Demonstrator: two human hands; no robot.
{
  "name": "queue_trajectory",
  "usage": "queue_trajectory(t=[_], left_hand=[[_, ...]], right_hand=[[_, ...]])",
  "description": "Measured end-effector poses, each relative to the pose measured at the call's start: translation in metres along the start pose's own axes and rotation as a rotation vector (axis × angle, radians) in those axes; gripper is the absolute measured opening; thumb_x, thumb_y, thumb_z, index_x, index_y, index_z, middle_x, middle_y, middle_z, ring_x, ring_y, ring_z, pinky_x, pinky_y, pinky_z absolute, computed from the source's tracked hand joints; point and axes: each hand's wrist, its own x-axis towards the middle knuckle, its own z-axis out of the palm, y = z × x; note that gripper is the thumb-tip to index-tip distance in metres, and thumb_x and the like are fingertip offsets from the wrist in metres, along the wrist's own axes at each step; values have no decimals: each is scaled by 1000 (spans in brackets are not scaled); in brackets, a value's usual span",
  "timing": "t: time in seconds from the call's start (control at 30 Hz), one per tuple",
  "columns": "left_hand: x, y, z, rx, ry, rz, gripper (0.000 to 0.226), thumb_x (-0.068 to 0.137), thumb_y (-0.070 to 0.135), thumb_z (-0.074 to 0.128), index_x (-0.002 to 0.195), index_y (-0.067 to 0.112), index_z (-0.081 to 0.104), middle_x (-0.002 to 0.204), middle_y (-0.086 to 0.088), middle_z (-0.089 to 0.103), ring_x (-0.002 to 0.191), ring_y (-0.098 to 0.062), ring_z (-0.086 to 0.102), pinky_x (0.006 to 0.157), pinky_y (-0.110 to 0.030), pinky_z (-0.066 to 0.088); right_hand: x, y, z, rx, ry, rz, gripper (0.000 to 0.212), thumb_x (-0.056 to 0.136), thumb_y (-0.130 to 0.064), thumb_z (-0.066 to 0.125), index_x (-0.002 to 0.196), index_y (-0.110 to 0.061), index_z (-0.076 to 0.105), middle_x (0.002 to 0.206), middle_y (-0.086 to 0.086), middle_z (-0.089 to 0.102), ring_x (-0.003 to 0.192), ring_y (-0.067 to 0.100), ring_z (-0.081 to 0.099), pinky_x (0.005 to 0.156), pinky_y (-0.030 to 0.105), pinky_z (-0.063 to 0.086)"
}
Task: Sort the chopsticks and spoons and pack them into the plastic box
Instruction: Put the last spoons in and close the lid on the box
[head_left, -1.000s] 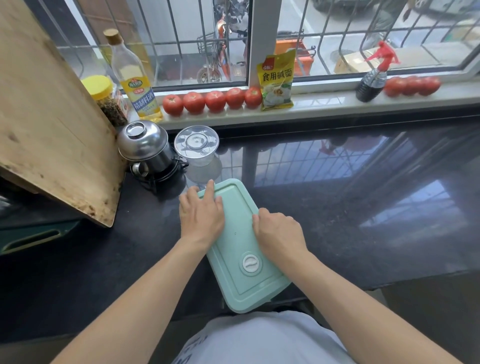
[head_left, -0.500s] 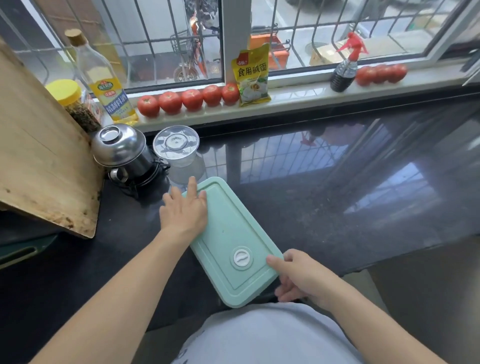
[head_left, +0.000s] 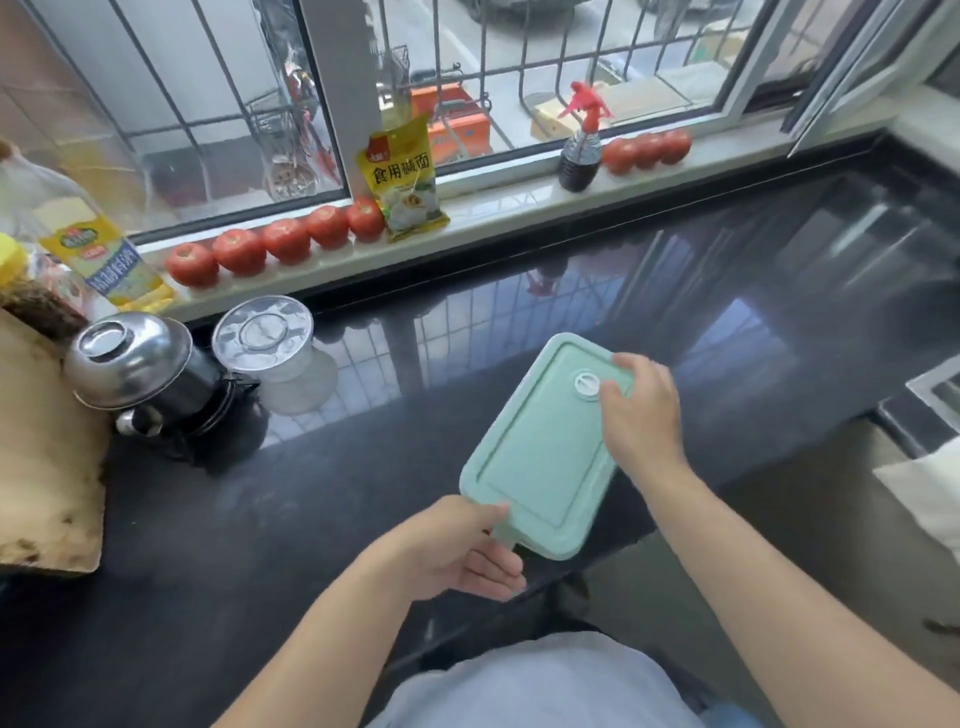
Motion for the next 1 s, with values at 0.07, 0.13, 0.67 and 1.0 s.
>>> queue_trajectory(t=[0.07,0.13,0.67,1.0], left_hand=[[24,0,41,3,-92,42,38,108,34,51,128,2,57,87,-17,72,81,-31,72,84,-43,62],[48,9,82,122,-138,108,33,104,30,52,130,10,61,101,-14,72,85,-26,69,83,-40,63],[260,236,196,764,352,294,37,102,25,52,136,16,60,130,-6,67,114,-26,66,92,-32,50],[426,433,362,905,414,228,51,102,26,51,153,18,43,146,-8,54,96,-21,64,81,-33,52]], right_hand=[[-33,12,7,-237,-104,5,54,95,-47,46,143,-23,50,154,9,39,146,30,27,120,41,17],[-39,25,13,-469,-256,61,74,92,-66,42,156,-30,29,167,10,12,153,34,4,123,48,2],[303,206,-163,-797,-102,-98,68,102,-38,38,161,-34,5,170,2,-3,155,33,-3,122,60,4],[572,328,-323,-877,-106,-48,102,89,-8,64,161,-28,-6,170,4,-7,155,34,-4,120,65,8]])
